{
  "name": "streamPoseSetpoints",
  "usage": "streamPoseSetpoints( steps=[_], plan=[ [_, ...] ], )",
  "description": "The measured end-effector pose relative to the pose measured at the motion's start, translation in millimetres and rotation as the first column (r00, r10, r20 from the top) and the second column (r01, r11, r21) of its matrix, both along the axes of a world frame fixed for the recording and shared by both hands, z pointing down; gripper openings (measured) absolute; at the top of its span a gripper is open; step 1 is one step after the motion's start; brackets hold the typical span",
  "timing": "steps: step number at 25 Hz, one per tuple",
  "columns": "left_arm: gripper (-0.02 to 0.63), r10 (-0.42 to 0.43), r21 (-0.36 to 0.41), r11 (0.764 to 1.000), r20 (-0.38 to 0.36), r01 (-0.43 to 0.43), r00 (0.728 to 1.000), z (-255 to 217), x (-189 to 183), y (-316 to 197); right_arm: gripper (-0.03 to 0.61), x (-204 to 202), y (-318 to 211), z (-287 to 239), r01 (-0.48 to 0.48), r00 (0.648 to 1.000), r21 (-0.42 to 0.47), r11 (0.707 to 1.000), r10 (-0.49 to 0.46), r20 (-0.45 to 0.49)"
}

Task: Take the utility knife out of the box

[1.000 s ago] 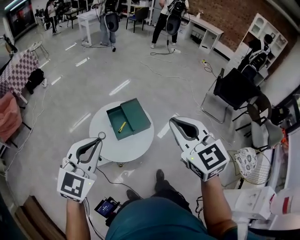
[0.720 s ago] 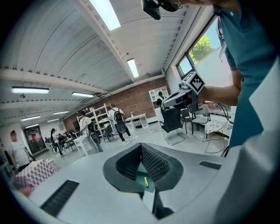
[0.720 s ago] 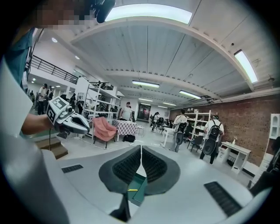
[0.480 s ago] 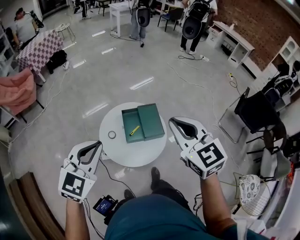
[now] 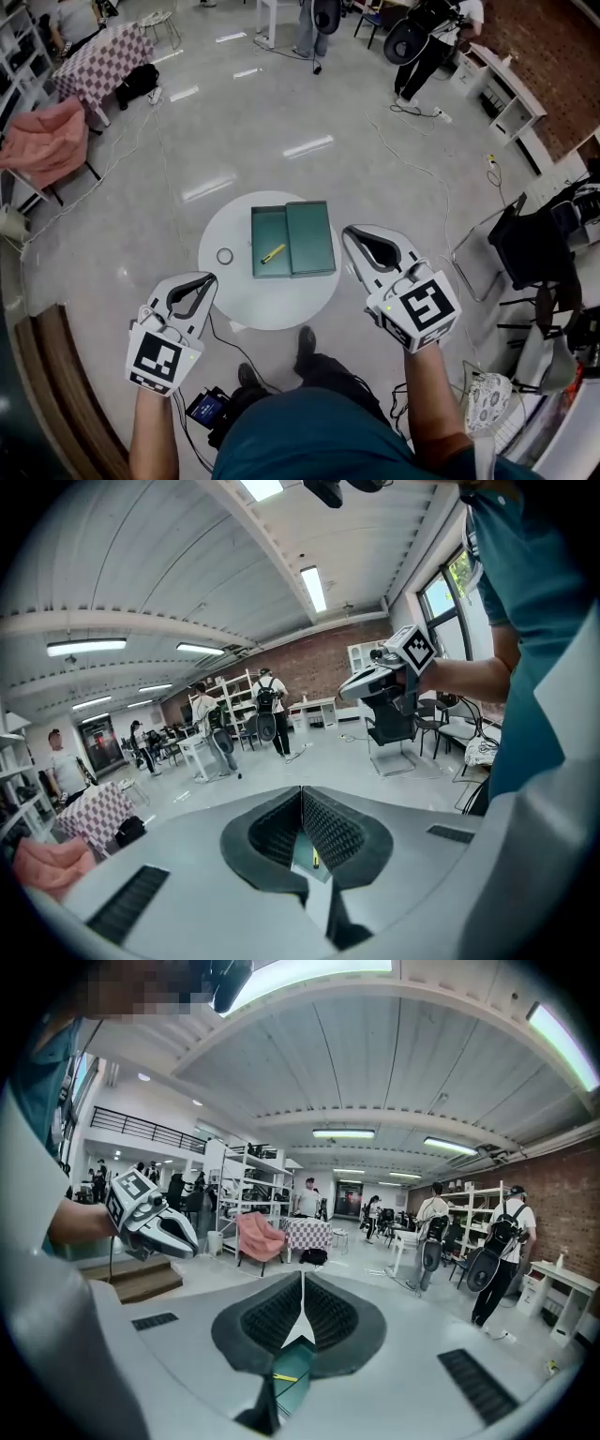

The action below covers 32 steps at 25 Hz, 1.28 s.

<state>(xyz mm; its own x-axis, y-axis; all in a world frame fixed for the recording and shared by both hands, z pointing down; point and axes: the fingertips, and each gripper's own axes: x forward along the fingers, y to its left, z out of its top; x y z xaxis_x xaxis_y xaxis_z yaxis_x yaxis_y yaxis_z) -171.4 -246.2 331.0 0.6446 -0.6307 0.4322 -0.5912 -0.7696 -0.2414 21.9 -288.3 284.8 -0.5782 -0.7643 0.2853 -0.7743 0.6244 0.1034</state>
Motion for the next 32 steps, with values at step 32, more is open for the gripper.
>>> streamPoseSetpoints(
  steps=[32],
  plan=[
    [0.021, 0.123, -0.391, 0.919, 0.188, -0.041, 0.974, 314.3, 113.1, -146.1, 0.038, 127.7, -89.6, 221.8, -0.073, 0.997, -0.213, 0.974, 0.076, 0.009]
  ],
)
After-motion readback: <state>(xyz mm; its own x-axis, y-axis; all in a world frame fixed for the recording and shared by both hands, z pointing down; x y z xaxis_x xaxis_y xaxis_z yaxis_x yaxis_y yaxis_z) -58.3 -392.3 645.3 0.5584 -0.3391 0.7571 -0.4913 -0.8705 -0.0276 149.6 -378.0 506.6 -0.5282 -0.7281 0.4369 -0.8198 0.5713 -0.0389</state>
